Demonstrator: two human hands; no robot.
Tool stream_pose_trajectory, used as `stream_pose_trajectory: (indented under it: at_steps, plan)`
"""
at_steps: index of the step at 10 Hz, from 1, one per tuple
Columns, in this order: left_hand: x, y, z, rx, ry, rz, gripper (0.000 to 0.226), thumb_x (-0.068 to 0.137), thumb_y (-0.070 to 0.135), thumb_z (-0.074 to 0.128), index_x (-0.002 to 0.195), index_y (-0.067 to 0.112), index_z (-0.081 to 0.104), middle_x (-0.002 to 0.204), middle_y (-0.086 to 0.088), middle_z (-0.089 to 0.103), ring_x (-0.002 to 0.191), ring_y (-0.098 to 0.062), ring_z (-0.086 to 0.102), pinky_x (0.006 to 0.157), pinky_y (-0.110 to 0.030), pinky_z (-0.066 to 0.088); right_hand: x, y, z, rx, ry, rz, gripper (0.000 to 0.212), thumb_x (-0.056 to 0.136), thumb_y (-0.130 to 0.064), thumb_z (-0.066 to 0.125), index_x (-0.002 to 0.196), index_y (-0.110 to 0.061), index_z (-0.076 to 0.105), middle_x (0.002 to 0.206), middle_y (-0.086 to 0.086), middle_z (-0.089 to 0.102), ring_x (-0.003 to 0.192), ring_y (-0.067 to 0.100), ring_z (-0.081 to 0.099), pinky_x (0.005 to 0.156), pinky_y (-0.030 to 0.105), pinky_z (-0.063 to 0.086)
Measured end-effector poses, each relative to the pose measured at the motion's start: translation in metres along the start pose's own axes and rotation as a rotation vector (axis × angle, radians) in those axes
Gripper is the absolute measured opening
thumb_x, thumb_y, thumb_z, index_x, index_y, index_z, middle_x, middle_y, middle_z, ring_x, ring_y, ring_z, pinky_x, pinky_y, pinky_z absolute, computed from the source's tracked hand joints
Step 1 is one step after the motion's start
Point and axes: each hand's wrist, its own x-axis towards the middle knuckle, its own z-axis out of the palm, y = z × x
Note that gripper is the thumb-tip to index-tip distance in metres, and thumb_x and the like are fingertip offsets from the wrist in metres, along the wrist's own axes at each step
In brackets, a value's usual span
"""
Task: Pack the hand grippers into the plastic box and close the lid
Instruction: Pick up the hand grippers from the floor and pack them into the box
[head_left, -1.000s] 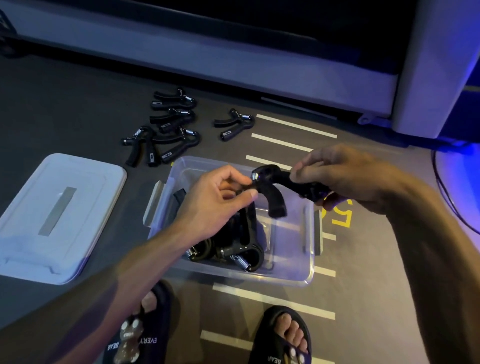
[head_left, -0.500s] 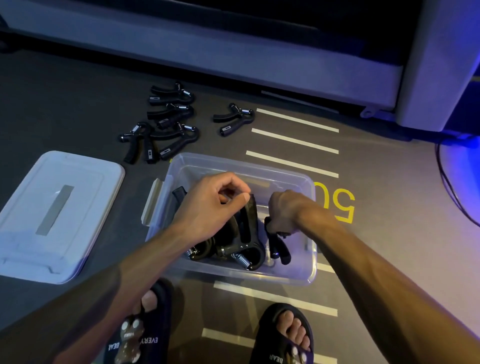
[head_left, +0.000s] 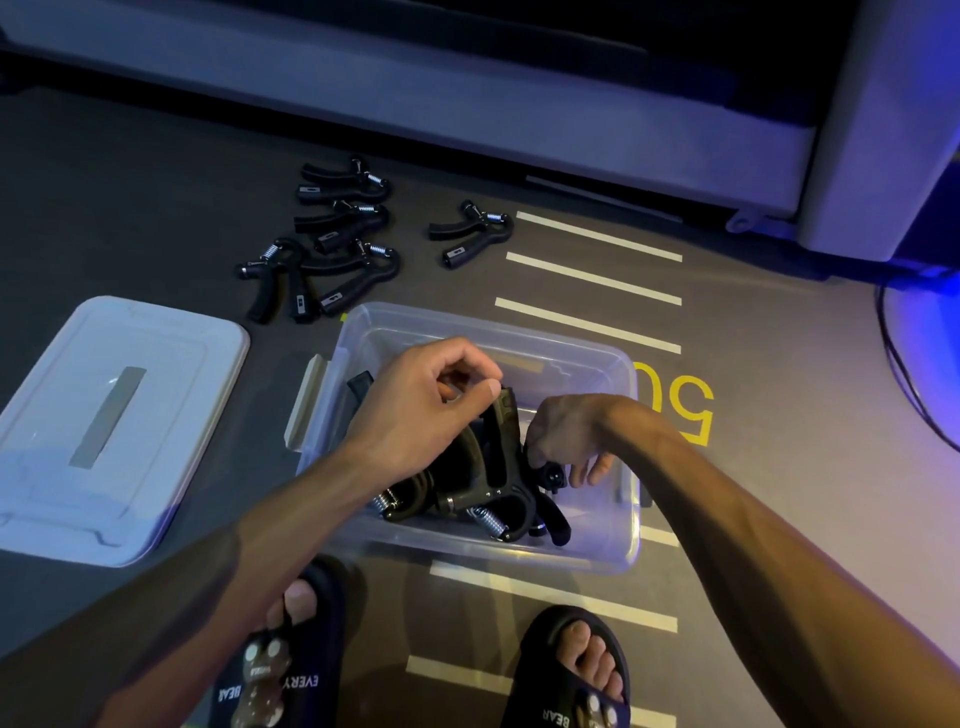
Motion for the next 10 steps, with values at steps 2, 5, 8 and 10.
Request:
stream_pose_trajectory:
  at_steps: [2, 5, 8, 10]
  plan:
    - [0.0005, -0.0001, -0.0006, 0.015, -0.001, -0.001, 0.008, 0.091, 0.017, 0.073, 0.089, 0.024, 0.073, 0.088, 0.004, 0.074, 0.084, -0.015, 0.069, 0.079, -0.041, 0.056, -0.0008, 0.0003, 0.0004, 0.034, -0.052, 0.027, 0.03, 0.093, -0.023, 0.054, 0.111, -0.004, 0.069, 0.105, 0.014, 0.074, 0.067, 0.022, 0.07, 0.067, 0.033, 0.061]
    - [0.0008, -0.0022, -0.0005, 0.029, -0.009, -0.006, 0.009, 0.091, 0.018, 0.073, 0.088, 0.027, 0.072, 0.087, 0.005, 0.073, 0.083, -0.014, 0.069, 0.079, -0.039, 0.057, -0.0037, -0.0031, -0.0056, 0.061, -0.053, 0.006, 0.03, 0.093, -0.025, 0.054, 0.099, -0.003, 0.073, 0.081, 0.008, 0.077, 0.066, 0.017, 0.067, 0.065, 0.027, 0.056]
    - [-0.0001, -0.0011, -0.001, 0.027, -0.009, -0.01, 0.007, 0.091, 0.018, 0.073, 0.09, 0.025, 0.073, 0.088, 0.006, 0.074, 0.085, -0.013, 0.069, 0.081, -0.04, 0.057, -0.0033, -0.0043, -0.0054, 0.126, -0.082, -0.004, 0.023, 0.094, -0.023, 0.055, 0.087, -0.007, 0.07, 0.085, 0.012, 0.077, 0.062, 0.016, 0.059, 0.057, 0.023, 0.049]
    - [0.0008, -0.0025, -0.0016, 0.032, -0.007, -0.013, 0.007, 0.091, 0.018, 0.073, 0.089, 0.026, 0.073, 0.089, 0.007, 0.074, 0.085, -0.013, 0.069, 0.081, -0.04, 0.057, -0.0038, -0.0083, -0.0056, 0.064, -0.13, 0.052, 0.035, 0.098, -0.031, 0.042, 0.099, -0.009, 0.068, 0.092, 0.013, 0.078, 0.07, 0.021, 0.063, 0.071, 0.029, 0.051]
